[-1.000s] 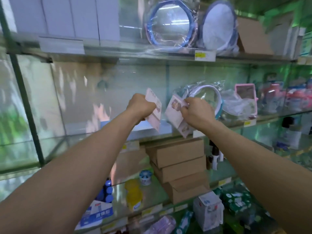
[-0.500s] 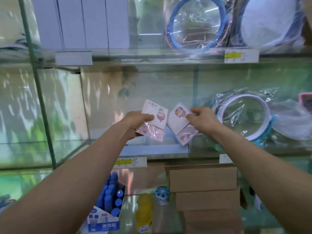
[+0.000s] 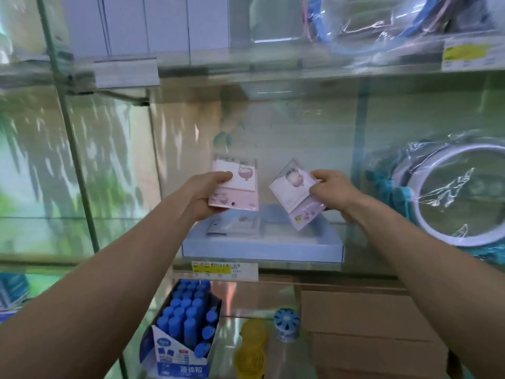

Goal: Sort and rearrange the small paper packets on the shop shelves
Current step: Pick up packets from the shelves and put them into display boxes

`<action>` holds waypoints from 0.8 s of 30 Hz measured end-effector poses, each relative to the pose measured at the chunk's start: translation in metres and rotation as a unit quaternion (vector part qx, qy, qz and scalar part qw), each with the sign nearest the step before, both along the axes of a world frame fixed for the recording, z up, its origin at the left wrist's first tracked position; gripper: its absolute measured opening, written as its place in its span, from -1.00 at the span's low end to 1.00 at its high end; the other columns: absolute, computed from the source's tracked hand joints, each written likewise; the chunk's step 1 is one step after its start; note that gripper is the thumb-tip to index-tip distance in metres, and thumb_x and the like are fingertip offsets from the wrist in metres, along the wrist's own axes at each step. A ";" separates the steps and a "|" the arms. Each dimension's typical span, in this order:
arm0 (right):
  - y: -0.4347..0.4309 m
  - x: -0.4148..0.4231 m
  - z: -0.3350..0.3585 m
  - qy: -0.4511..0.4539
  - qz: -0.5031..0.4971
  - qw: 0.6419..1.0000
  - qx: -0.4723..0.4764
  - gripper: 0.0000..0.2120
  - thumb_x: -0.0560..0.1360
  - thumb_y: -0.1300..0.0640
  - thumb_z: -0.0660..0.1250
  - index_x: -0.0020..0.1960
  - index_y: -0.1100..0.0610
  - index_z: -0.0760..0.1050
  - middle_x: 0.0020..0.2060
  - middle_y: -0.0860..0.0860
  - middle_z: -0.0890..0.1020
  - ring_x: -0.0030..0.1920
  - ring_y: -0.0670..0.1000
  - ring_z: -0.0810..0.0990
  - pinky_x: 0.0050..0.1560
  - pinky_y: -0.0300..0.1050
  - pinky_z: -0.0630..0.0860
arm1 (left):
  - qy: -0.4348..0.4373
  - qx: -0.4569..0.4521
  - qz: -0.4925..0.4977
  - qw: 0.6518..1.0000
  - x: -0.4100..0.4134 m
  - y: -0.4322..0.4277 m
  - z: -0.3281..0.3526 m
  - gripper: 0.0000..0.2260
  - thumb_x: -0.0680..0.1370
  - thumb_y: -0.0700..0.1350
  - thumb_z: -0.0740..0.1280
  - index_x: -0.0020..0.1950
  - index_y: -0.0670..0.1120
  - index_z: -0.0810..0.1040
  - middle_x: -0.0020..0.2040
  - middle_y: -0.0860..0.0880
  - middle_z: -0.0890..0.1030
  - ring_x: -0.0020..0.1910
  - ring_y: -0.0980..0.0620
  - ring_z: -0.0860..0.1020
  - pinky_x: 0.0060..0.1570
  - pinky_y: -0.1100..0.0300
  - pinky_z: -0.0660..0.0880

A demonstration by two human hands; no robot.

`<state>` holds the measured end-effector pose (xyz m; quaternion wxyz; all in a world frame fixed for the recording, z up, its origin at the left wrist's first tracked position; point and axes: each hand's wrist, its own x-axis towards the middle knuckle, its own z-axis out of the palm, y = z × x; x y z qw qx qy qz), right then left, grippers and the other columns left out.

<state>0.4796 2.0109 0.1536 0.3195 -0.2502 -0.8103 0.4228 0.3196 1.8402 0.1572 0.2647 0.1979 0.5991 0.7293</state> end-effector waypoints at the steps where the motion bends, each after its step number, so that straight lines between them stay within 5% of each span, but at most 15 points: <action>1: 0.003 -0.004 0.002 -0.005 -0.003 1.000 0.014 -0.66 0.50 0.39 0.13 0.13 0.15 0.56 -0.12 0.11 0.58 -0.19 0.07 0.55 -0.43 -0.27 0.47 | -0.009 0.007 0.000 1.000 -0.005 0.000 0.000 -0.95 0.58 -0.21 0.27 -0.07 -0.14 0.49 -0.31 -0.13 0.65 -0.51 -0.01 0.62 -0.56 0.18 0.54; 5: 0.011 -0.016 0.005 -0.060 -0.001 0.997 0.056 -0.62 0.50 0.39 0.17 0.26 0.19 0.51 -0.05 0.09 0.53 -0.14 0.03 0.49 -0.46 -0.43 0.42 | -0.015 -0.003 0.003 1.000 -0.022 0.006 -0.004 -0.95 0.56 -0.19 0.31 0.01 -0.11 0.51 -0.15 -0.12 0.64 -0.37 -0.03 0.64 -0.39 0.18 0.58; 10: 0.019 -0.031 -0.004 -0.184 0.002 0.974 0.135 -0.62 0.51 0.39 0.11 0.22 0.18 0.54 0.06 0.07 0.54 0.00 0.03 0.48 -0.02 -0.21 0.43 | -0.022 -0.015 -0.004 1.000 -0.040 0.020 -0.015 -0.74 0.54 -0.17 0.33 0.23 -0.07 0.48 0.11 -0.14 0.61 -0.12 -0.09 0.60 -0.21 0.05 0.53; 16: 0.025 -0.048 -0.017 -0.323 -0.034 0.900 0.290 -0.60 0.47 0.31 0.14 0.23 0.07 0.53 0.20 0.04 0.58 0.15 0.13 0.54 0.15 -0.03 0.51 | -0.023 -0.030 -0.020 0.999 -0.052 0.031 -0.025 -0.90 0.56 -0.18 0.30 0.07 -0.10 0.49 -0.05 -0.13 0.62 -0.20 -0.07 0.60 -0.46 0.13 0.58; 19: 0.024 -0.052 -0.020 -0.346 -0.043 0.869 0.351 -0.63 0.49 0.26 0.20 0.26 0.07 0.50 0.26 0.04 0.53 0.23 0.12 0.51 0.24 0.00 0.46 | -0.020 -0.042 -0.024 0.999 -0.056 0.033 -0.027 -0.94 0.57 -0.18 0.29 0.03 -0.10 0.48 -0.04 -0.14 0.62 -0.17 -0.08 0.60 -0.38 0.10 0.58; 24: 0.004 -0.054 -0.017 -0.344 0.011 0.885 0.313 -0.68 0.51 -0.03 0.29 0.20 0.07 0.55 0.17 0.02 0.59 0.09 0.08 0.59 0.18 -0.03 0.51 | -0.026 -0.045 -0.029 0.998 -0.059 0.033 -0.028 -0.91 0.56 -0.18 0.29 0.06 -0.09 0.49 -0.02 -0.14 0.62 -0.15 -0.08 0.61 -0.34 0.08 0.61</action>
